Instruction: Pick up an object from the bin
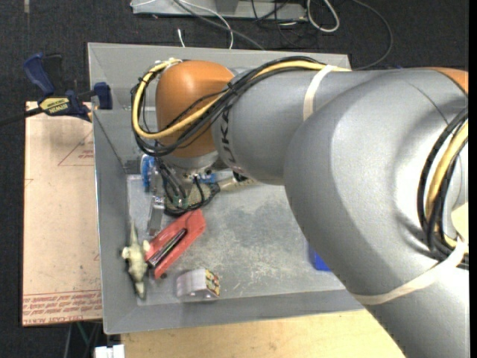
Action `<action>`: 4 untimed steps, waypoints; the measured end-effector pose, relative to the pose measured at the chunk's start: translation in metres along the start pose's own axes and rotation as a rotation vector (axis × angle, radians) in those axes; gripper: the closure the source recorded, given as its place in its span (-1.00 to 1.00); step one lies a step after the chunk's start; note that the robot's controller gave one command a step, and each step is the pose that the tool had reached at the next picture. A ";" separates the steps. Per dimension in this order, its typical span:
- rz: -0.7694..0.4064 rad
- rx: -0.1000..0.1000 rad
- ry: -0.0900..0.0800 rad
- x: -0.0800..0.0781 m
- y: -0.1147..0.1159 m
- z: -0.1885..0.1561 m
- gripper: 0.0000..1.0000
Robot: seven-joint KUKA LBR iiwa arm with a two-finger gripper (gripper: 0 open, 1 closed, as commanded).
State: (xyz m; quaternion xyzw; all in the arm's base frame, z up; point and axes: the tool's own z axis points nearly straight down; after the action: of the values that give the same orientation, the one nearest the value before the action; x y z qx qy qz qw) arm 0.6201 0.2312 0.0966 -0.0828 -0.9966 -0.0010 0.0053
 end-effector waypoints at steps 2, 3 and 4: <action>-0.301 -0.010 -0.012 -0.005 -0.014 0.019 -1.00; -0.430 -0.009 -0.026 0.019 -0.037 0.022 -1.00; -0.478 -0.011 -0.024 0.052 -0.026 0.023 -1.00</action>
Offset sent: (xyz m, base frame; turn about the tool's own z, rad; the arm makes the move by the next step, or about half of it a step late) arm -0.0010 -0.0185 -0.0266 -0.2993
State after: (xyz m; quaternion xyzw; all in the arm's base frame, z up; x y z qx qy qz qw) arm 0.5640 0.2145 0.0738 0.1555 -0.9878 -0.0068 -0.0075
